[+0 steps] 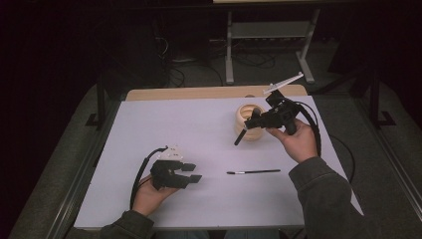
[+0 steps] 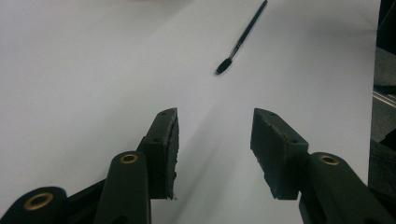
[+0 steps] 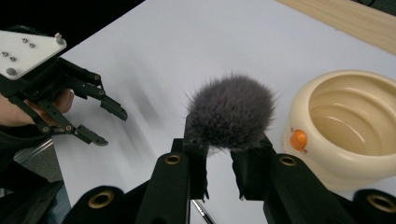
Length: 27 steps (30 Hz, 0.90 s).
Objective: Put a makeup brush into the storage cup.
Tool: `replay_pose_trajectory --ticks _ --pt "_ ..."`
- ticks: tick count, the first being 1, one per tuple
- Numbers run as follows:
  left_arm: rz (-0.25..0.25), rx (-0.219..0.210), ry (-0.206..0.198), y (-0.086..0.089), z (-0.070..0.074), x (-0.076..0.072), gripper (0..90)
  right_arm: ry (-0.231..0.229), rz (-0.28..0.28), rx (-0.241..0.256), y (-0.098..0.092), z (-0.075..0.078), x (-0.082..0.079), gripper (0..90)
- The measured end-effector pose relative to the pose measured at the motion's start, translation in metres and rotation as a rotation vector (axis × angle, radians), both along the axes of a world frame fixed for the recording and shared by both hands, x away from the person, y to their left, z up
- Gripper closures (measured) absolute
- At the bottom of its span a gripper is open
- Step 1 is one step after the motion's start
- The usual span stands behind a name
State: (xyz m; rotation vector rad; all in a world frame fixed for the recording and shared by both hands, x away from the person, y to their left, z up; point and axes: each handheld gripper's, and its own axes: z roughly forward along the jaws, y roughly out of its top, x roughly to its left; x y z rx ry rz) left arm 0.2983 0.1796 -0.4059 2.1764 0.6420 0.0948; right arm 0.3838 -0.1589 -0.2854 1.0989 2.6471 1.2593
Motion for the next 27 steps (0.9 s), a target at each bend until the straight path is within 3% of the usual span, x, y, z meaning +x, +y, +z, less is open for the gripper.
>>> replay_pose_trajectory --ticks 13,27 --pt "0.007 -0.004 0.000 0.001 0.000 0.000 50.8 -0.022 -0.040 -0.010 -0.004 0.026 0.014 75.4" --pt "0.011 -0.012 -0.003 0.003 0.001 0.000 50.7 -0.027 -0.087 -0.014 -0.010 0.040 0.031 75.4"
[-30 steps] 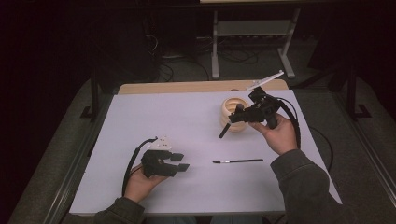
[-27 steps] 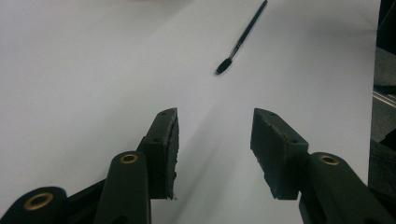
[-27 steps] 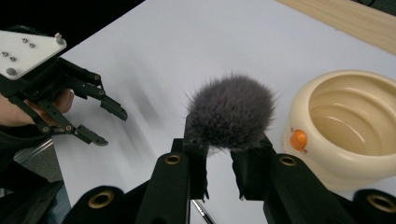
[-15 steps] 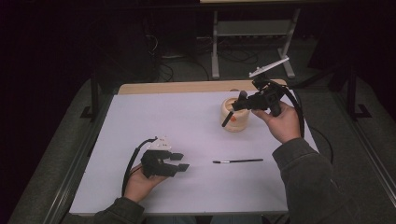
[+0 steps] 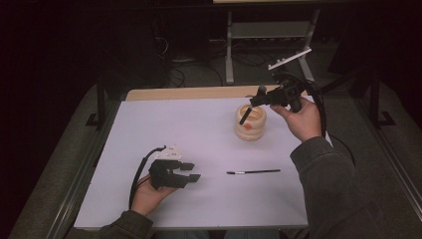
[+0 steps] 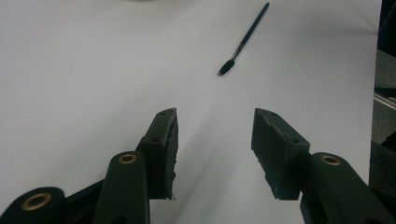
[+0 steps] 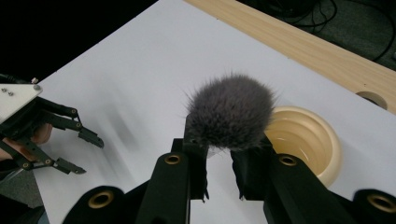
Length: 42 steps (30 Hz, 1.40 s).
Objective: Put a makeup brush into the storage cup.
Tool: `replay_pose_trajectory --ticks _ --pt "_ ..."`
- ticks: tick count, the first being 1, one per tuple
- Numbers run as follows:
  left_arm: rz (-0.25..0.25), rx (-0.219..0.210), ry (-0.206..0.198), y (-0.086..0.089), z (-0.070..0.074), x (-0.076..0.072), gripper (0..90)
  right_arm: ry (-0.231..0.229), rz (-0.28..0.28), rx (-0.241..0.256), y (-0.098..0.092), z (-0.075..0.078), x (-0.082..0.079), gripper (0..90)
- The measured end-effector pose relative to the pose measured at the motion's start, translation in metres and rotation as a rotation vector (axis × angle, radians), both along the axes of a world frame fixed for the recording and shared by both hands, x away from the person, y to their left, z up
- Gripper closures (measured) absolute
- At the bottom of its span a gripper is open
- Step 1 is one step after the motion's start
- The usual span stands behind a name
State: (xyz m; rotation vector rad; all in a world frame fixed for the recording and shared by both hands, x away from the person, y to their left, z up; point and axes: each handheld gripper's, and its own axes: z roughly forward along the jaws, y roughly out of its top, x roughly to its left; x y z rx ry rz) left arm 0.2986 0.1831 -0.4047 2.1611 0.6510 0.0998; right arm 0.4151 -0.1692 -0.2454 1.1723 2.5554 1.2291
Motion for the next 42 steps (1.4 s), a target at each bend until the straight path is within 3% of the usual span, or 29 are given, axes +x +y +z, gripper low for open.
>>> replay_pose_trajectory --ticks 24,42 --pt "-0.003 -0.002 0.000 0.000 0.000 0.001 50.3 -0.026 -0.076 -0.025 -0.004 0.025 0.023 75.4" --pt "-0.001 0.002 -0.007 0.001 0.000 0.002 48.9 0.001 -0.164 -0.060 -0.012 0.012 0.045 75.3"
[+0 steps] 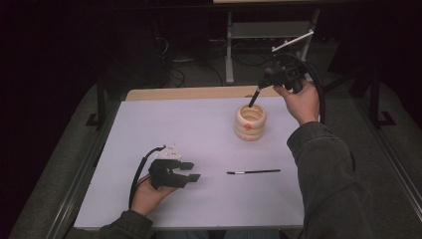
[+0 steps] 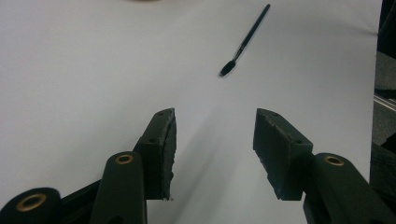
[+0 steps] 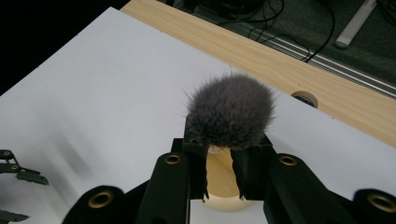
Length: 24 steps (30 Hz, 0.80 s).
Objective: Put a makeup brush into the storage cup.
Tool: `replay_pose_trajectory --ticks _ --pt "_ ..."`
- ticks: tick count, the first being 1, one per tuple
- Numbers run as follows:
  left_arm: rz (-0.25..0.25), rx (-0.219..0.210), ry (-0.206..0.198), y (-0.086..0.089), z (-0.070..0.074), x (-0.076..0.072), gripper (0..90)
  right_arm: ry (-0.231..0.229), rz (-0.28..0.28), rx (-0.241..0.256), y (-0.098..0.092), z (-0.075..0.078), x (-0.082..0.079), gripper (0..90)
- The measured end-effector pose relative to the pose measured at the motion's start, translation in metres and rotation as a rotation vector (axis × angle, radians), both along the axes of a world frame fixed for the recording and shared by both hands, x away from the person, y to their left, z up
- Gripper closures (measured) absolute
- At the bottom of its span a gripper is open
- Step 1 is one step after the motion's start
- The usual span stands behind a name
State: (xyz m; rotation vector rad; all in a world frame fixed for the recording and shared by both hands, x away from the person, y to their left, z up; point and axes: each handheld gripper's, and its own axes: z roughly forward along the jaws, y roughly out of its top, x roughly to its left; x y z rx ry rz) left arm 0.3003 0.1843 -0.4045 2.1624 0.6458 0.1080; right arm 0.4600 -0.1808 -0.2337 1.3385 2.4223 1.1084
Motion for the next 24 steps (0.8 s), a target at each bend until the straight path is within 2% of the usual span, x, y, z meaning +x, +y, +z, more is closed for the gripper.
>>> replay_pose_trajectory --ticks 24 --pt "0.003 0.000 0.010 -0.001 -0.001 0.000 47.8 0.023 -0.020 -0.002 -0.004 -0.020 0.006 75.3"
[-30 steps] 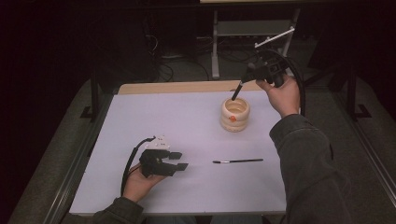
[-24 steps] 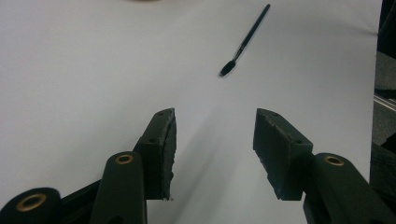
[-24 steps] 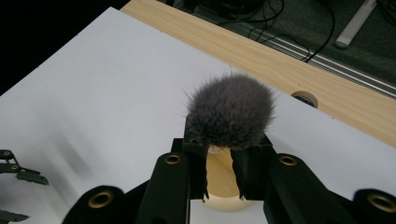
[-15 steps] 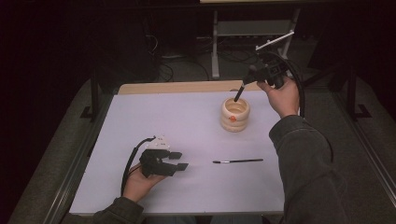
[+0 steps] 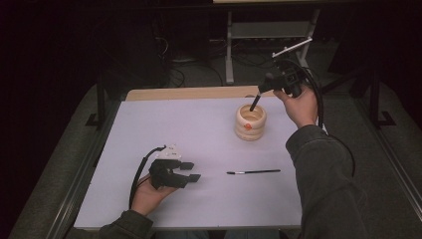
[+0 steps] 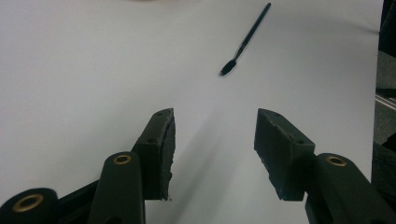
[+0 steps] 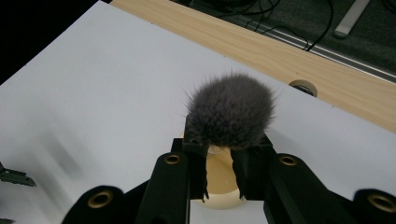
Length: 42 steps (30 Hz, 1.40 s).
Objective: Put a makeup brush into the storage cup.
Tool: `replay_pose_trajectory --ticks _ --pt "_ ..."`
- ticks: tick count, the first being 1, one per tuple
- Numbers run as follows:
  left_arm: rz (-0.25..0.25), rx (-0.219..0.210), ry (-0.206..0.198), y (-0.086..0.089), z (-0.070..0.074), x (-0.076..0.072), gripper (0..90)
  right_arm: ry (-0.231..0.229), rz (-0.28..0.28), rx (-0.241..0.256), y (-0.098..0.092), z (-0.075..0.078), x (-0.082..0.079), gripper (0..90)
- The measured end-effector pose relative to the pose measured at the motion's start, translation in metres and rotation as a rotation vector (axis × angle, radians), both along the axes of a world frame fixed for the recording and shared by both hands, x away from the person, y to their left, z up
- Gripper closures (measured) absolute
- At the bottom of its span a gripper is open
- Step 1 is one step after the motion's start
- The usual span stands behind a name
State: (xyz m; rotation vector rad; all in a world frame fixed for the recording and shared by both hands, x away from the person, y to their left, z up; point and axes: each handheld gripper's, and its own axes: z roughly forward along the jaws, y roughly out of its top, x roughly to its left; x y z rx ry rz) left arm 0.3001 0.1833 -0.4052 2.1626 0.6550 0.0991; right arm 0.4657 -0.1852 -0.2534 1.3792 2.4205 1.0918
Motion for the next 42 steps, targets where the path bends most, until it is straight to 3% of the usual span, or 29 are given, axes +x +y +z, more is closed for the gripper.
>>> replay_pose_trajectory --ticks 42 --pt "-0.004 0.005 0.000 -0.001 0.000 -0.001 47.8 0.036 -0.022 0.010 -0.005 -0.028 -0.002 75.0"
